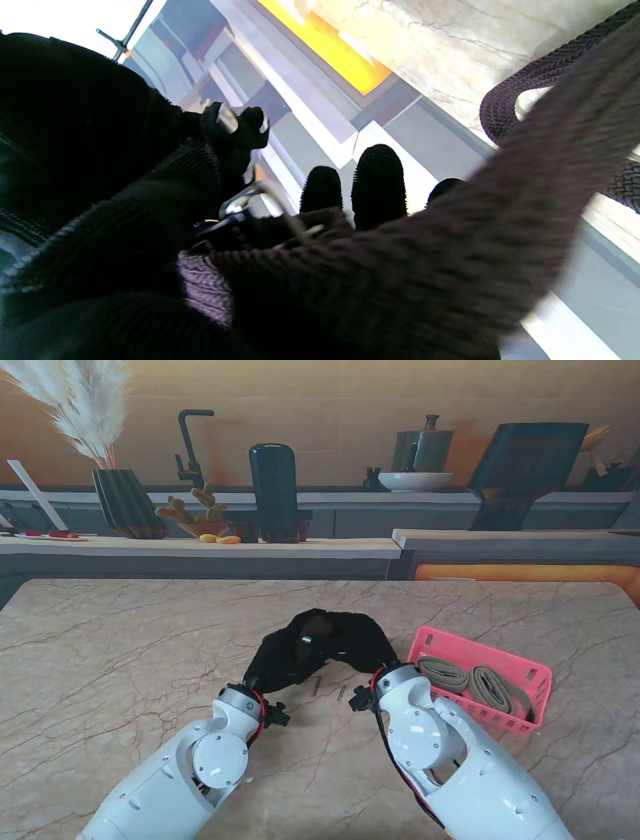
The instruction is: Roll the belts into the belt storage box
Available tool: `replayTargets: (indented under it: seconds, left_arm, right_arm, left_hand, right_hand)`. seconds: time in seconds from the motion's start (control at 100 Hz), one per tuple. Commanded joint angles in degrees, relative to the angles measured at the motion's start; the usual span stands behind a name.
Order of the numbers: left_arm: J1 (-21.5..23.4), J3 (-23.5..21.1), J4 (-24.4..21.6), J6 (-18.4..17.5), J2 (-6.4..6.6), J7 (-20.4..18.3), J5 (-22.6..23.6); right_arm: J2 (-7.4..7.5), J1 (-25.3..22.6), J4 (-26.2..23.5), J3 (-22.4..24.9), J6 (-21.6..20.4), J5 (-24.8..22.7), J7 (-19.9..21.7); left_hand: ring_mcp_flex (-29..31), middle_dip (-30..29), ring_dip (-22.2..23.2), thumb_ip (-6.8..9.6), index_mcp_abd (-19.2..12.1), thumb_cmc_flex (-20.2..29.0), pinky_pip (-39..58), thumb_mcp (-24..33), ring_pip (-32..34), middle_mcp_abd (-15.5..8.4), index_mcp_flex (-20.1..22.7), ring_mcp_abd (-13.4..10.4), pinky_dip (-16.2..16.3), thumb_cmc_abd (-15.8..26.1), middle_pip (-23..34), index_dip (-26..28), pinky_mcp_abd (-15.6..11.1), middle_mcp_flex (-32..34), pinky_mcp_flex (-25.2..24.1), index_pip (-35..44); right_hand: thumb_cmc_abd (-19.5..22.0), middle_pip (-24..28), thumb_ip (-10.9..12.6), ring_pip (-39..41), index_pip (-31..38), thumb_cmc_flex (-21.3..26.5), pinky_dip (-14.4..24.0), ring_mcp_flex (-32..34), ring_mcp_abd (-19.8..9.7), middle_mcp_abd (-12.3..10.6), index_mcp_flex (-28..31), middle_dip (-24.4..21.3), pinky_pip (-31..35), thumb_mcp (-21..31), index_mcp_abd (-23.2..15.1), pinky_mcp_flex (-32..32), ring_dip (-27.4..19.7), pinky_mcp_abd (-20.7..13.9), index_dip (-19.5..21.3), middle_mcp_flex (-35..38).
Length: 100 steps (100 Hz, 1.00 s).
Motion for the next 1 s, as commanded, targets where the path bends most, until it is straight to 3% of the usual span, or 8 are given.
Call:
replayTargets:
  seconds: [0.0,0.13,0.31,0.42,0.53,0.66,0.82,0.99]
  left_arm:
    - [0.1,0.1,0.0,-0.2,0.1,-0.5,-0.2]
    - [0.7,-0.3,-0.9,0.1,0.04,-2.6,-3.4]
    - [2.7,-1.9,-3.8,-0.4,0.15,-9.5,-15.0]
    - [3.4,-2.5,-4.8,-1.2,0.42,-12.1,-18.7]
    - [2.9,-2.9,-4.2,-2.4,1.07,-12.2,-15.6]
    - [2.3,-3.5,-3.0,-3.2,1.51,-10.5,-9.7]
    - [1.7,-4.4,-1.9,-4.2,2.07,-8.2,-3.5]
    - [0.6,-4.7,-0.8,-5.1,3.44,-6.4,5.3]
  right_arm:
    - [-0.3,-0.9,-1.8,0.9,0.8,1.2,0.0]
    - [-0.33,-2.2,-3.3,3.4,0.9,2.3,-0.3]
    - [0.14,-3.6,-5.3,6.8,0.5,2.8,0.8]
    - [0.12,-4.4,-7.0,8.4,2.5,6.9,2.6]
    - [-0.22,-4.9,-8.5,9.9,5.8,13.8,4.6]
    - [-0.27,-5.1,-9.2,11.4,8.9,19.6,7.3]
    - [-0.04,-5.0,-9.3,12.5,11.1,26.1,11.1]
    - [-0.59,-4.6,-9.2,12.9,14.9,35.3,13.2]
  left_hand:
    - [-4.4,-1.7,-0.1,-1.53,-2.3,-1.6,-3.5,-1.5,-4.0,0.5,-0.8,0.6,1.3,-0.8,-2.9,-0.5,0.6,-3.4,-4.1,-2.1]
    - [-8.3,-4.1,-2.3,-1.55,-3.2,-2.1,-7.7,-3.3,-10.2,0.7,2.0,0.4,0.7,0.9,-6.3,0.8,-0.4,-4.6,-7.4,-0.2]
    - [-13.1,-8.0,-7.6,-1.65,-6.0,-6.6,-15.5,-9.0,-21.2,0.9,9.0,0.1,-1.2,2.8,-13.0,7.1,-2.0,-5.2,-12.0,2.9]
    - [-15.2,-8.7,-8.8,-1.58,-7.1,-5.0,-20.1,-8.0,-24.7,0.2,7.6,-1.0,-1.4,2.9,-15.3,8.0,-2.5,-6.9,-14.6,1.3]
    - [-15.1,-9.1,-9.3,-1.32,-8.1,0.1,-22.1,-6.9,-26.4,-0.5,6.9,-1.9,-0.9,5.6,-16.2,8.1,-2.6,-7.1,-14.8,0.4]
    - [-14.9,-9.2,-9.5,-0.97,-8.5,2.1,-23.0,-5.6,-27.1,-0.8,6.5,-2.3,-0.9,5.0,-16.4,8.0,-3.0,-7.2,-14.8,0.2]
    - [-18.0,-10.7,-10.3,-1.72,-8.8,-4.3,-27.5,-2.5,-30.0,-1.0,0.8,-3.0,-1.1,-0.4,-19.1,5.3,-5.5,-12.7,-15.3,-3.6]
    - [-21.7,-13.9,-13.1,-2.26,-11.5,-7.5,-33.6,-1.9,-34.3,-1.4,-5.0,-4.0,-3.6,-1.3,-22.9,2.2,-8.5,-19.1,-15.9,-6.9]
  right_hand:
    - [2.1,-0.4,0.4,-0.7,5.5,7.1,-0.8,0.1,-1.9,-1.1,0.2,-0.6,-0.2,4.7,-14.1,-0.8,-0.5,-1.7,1.3,0.7]
    - [2.6,-0.2,0.3,-0.7,5.7,7.3,-1.0,-0.2,-2.4,-1.6,0.0,-0.4,-0.6,4.4,-14.7,-1.2,-0.4,-2.0,1.8,0.3]
    - [3.1,0.0,0.2,-0.7,5.8,7.2,-1.3,-0.4,-3.0,-2.0,-0.3,-0.3,-1.2,3.9,-15.1,-1.6,-0.4,-2.4,2.3,0.1]
    - [3.2,0.7,0.6,-0.2,5.9,7.3,-1.4,-1.0,-3.2,-1.6,-0.4,0.2,-1.6,3.8,-15.0,-1.7,0.0,-2.6,2.7,-0.9]
    - [3.4,2.5,0.8,2.0,6.1,7.9,-0.9,-1.1,-2.7,-0.7,-0.3,1.2,-1.1,3.7,-14.1,-1.8,1.1,-2.9,2.9,-1.3]
    - [3.9,5.8,0.9,6.3,6.3,8.4,0.1,-1.0,-2.8,0.5,-0.4,2.8,0.4,3.1,-13.6,-1.1,3.3,-3.7,3.4,-1.7]
    - [4.7,7.6,1.0,8.6,6.3,8.9,0.6,-1.1,-3.3,0.9,-0.7,3.8,1.4,2.1,-13.8,-0.7,4.7,-4.4,3.9,-2.4]
    - [5.0,8.3,1.2,9.6,6.2,9.7,1.2,-1.6,-2.8,1.7,-0.8,4.4,1.8,1.1,-13.2,-1.2,5.5,-4.3,4.5,-2.9]
